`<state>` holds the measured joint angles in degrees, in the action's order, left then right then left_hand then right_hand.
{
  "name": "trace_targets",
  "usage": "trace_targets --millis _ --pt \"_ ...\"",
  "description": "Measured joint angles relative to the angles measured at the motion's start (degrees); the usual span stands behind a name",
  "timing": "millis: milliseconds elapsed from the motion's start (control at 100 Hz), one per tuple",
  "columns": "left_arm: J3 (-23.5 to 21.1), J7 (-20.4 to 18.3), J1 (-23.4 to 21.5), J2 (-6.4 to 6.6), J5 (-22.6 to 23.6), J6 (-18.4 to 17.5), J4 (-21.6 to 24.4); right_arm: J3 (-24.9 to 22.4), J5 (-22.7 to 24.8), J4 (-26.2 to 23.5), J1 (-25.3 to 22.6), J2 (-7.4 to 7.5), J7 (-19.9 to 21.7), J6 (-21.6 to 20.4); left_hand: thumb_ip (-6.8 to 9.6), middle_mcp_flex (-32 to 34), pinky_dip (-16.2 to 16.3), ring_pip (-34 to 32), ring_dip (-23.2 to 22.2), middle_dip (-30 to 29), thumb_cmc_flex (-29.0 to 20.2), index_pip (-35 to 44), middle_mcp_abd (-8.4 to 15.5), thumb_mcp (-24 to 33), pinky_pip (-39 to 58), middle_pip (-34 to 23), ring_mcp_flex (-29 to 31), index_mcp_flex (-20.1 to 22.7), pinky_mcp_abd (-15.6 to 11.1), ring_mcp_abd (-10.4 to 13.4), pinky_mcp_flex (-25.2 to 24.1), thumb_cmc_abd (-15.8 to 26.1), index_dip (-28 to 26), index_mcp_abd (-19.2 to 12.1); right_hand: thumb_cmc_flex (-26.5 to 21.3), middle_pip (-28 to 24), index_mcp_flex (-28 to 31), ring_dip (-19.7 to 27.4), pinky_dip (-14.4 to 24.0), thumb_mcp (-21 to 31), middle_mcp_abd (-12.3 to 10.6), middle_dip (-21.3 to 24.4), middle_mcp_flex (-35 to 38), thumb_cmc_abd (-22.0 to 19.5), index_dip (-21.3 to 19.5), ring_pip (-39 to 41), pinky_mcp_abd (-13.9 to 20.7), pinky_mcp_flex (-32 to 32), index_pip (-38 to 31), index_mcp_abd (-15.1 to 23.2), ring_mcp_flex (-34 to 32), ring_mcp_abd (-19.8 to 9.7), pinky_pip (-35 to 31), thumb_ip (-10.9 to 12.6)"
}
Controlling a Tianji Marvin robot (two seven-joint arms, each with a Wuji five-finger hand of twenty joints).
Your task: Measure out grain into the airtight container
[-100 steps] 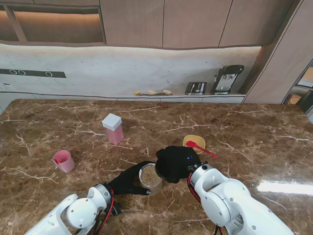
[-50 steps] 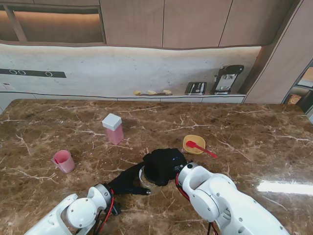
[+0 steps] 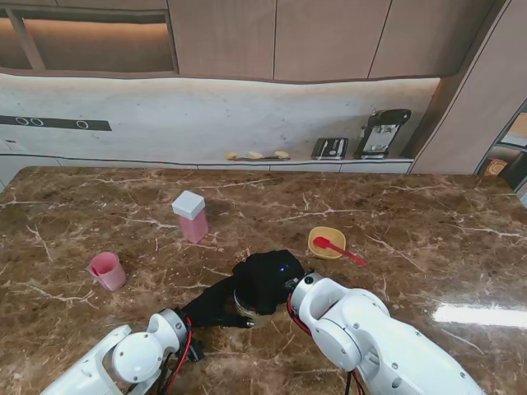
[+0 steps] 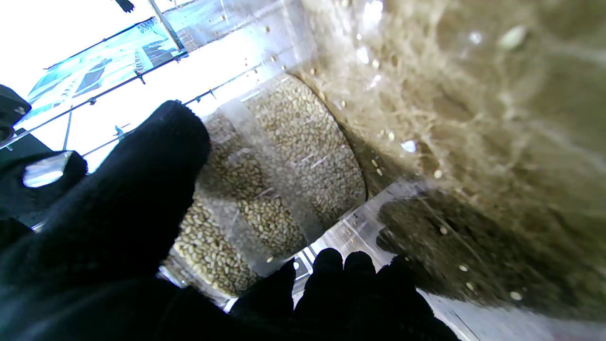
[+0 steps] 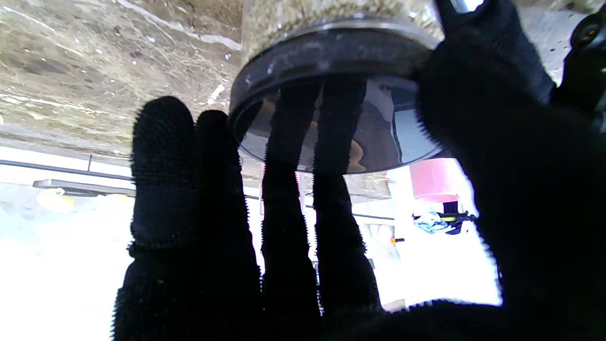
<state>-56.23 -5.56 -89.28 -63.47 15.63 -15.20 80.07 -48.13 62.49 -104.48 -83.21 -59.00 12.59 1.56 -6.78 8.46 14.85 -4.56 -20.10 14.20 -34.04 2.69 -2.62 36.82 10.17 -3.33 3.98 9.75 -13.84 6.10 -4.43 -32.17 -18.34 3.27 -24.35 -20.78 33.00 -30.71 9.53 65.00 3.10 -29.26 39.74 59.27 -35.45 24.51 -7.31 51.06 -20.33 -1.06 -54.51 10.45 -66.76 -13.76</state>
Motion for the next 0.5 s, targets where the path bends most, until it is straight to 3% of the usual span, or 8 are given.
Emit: trace_targets --millis 500 --pt "0.1 0.1 0.2 -0.02 -0.1 -0.4 -0.3 2.2 0.2 1.1 1.9 0.05 0.2 0.4 0.03 0.0 0.2 0.0 0.0 0.0 0.0 0.0 0.2 0.0 0.0 0.0 0.0 -0.9 -0.2 0.3 0.0 0.1 0.0 0.6 0.3 0.0 0.0 0.0 0.0 0.0 0.0 0.0 0.0 -0.5 0.0 0.1 0.0 -0.1 0.0 0.0 0.0 0.0 0.0 0.0"
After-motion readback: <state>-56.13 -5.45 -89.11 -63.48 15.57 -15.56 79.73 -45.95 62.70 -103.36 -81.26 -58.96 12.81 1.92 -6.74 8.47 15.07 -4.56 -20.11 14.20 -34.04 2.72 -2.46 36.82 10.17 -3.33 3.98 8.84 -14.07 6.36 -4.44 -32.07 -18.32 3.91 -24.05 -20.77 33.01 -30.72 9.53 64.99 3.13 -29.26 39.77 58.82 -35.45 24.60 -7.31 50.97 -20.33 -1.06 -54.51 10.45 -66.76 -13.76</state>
